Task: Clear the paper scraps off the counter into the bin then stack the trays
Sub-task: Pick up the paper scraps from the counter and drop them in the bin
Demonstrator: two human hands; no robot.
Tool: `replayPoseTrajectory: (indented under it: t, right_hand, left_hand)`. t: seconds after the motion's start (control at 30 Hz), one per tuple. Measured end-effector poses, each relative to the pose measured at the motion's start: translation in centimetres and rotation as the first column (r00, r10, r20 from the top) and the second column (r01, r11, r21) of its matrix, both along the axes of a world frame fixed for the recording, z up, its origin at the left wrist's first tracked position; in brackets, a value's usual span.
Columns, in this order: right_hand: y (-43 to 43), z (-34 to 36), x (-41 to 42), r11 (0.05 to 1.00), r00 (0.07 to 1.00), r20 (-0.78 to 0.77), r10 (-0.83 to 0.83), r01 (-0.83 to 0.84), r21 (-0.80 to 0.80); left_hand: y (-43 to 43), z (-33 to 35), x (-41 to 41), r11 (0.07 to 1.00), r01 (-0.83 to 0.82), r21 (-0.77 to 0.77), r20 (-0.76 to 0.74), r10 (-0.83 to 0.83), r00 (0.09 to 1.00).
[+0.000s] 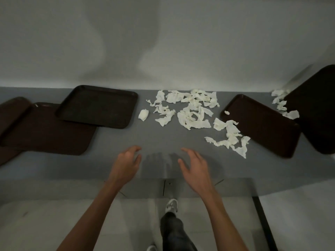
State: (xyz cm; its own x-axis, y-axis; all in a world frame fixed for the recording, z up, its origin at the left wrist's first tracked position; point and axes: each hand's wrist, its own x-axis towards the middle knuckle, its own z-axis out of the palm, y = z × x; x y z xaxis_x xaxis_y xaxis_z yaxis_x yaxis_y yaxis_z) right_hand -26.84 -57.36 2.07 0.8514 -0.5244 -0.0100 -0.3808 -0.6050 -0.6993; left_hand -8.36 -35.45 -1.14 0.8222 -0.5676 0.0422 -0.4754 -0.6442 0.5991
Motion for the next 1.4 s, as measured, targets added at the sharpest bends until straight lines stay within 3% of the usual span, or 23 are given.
replayPoseTrajectory:
  t: [0.4,0.67,0.73,0.83,1.03,1.23,1.4]
  right_hand:
    - [-7.8,-3.1,14.2,0.989,0.988,-0.061,0.144,-0.145,-0.022]
    - [-10.4,-3.7,19.0,0.977,0.971,-0.141,0.191,-0.202,-0.064]
    - [-10.6,-4.1,20.4,0.978,0.972,-0.147,0.183,-0.195,-0.073]
    - [-10.4,-5.0,23.0,0.980,0.974,-0.178,0.142,-0.164,-0.114]
    - [-8.9,-8.7,27.1,0.974,0.954,-0.286,0.085,-0.140,-0.178]
    - [-6.2,-11.9,23.4,0.967,0.958,-0.286,0.011,-0.084,-0.241]
    - [-3.9,-12.7,18.7,0.981,0.954,-0.280,-0.106,0.055,-0.185]
  left_hand:
    - [-15.4,-1.5,18.0,0.959,-0.001,0.284,-0.081,0.025,0.996]
    - [-16.1,-6.8,23.1,0.932,0.122,0.342,-0.049,-0.111,0.993]
    - [-15.7,-7.1,22.3,0.897,0.147,0.417,-0.054,-0.137,0.989]
    - [-14.8,-7.6,20.6,0.921,0.083,0.381,0.009,-0.093,0.996]
    - [-12.3,-7.6,16.1,0.985,-0.018,0.169,-0.167,0.046,0.985]
    - [-8.9,-7.0,13.2,0.998,-0.063,0.017,-0.204,0.065,0.977]
    - [-6.3,-6.0,12.3,0.998,-0.027,-0.049,-0.205,0.017,0.979]
